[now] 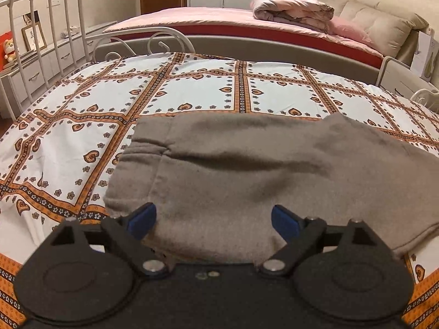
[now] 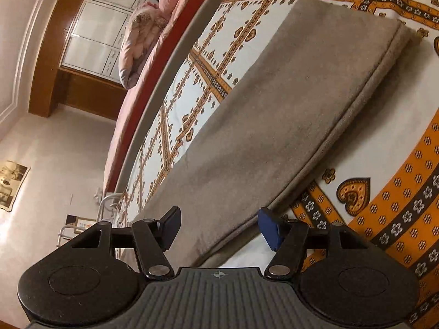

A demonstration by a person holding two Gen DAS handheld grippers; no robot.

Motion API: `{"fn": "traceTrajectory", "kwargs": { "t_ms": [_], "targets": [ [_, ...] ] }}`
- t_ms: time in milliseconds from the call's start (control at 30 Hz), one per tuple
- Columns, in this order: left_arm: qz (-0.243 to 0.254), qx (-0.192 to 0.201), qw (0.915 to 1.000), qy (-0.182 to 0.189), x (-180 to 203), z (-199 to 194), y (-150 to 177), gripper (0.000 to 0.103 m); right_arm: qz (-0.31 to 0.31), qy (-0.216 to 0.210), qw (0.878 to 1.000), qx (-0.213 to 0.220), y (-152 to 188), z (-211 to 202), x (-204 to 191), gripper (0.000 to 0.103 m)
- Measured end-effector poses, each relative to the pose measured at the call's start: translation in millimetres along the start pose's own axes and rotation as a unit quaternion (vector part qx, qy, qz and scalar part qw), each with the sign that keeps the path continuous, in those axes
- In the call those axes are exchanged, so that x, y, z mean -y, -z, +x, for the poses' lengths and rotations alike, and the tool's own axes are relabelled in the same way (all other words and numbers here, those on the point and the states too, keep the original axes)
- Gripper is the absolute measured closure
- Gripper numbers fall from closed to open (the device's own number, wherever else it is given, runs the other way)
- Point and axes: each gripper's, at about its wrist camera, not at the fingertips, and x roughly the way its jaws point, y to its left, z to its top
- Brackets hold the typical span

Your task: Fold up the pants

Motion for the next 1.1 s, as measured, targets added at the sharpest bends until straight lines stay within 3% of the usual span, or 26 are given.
{"fn": "traceTrajectory", "kwargs": {
  "t_ms": [200, 267, 333, 500, 533, 567, 600, 633, 700, 833, 900, 967, 1100],
  "targets": [
    [0.0, 0.008, 0.9999, -0.012, 0.0, -3.5, -1.9, 0.026, 0.042, -0.007, 0.999, -0.003, -2.4, 9.1, 10.8, 0.046],
    [-0.005, 0.012, 0.9997, -0.02, -2.9, -5.8, -0.7, 0.021, 0.049, -0.015, 0.999, -0.007, 1.8, 2.8, 12.2, 0.046],
    [-0.004, -0.009, 0.9989, -0.047, -6.7, -0.1, 1.5, 0.016, 0.045, -0.013, 0.999, -0.009, 2.3, 3.8, 11.4, 0.046],
    [-0.024, -0.049, 0.9979, -0.036, -16.6, 13.9, 5.3, 0.016, 0.053, -0.008, 0.998, -0.012, 0.2, 13.5, 13.4, 0.047],
    [-0.02, -0.06, 0.9973, -0.037, -15.8, 18.0, 6.6, 0.016, 0.042, -0.002, 0.999, -0.01, -0.3, 15.4, 10.5, 0.052],
    [-0.02, -0.069, 0.9968, -0.037, -15.3, 21.2, 8.0, 0.015, 0.028, 0.01, 1.0, -0.005, 0.2, 16.0, 7.4, 0.068],
    [-0.022, -0.072, 0.9965, -0.037, -15.2, 23.3, 8.2, 0.014, 0.017, 0.026, 1.0, -0.004, 0.0, 17.9, 6.1, 0.076],
    [-0.023, -0.071, 0.9966, -0.037, -16.0, 22.6, 8.4, 0.013, 0.017, 0.03, 0.999, -0.004, -0.2, 19.9, 7.6, 0.078],
    [-0.024, -0.07, 0.9965, -0.037, -16.0, 20.2, 10.1, 0.013, 0.016, 0.033, 0.999, 0.002, -0.6, 19.8, 9.5, 0.091],
    [-0.035, -0.074, 0.996, -0.037, -21.0, 21.6, 12.6, 0.008, -0.039, 0.032, 0.998, 0.048, 3.3, -4.3, -7.1, 0.093],
    [-0.043, -0.076, 0.9955, -0.037, -23.9, 22.5, 12.3, 0.007, -0.037, 0.099, 0.994, 0.037, 2.8, -1.6, 4.4, 0.103],
    [-0.044, -0.075, 0.9955, -0.038, -24.0, 21.0, 11.9, 0.007, -0.004, 0.083, 0.996, 0.027, -0.6, -3.9, 17.2, 0.102],
    [-0.03, -0.068, 0.9963, -0.045, -21.1, 17.1, 11.6, 0.008, 0.032, 0.047, 0.991, 0.118, -7.9, -54.1, 24.9, 0.101]
  ]
}}
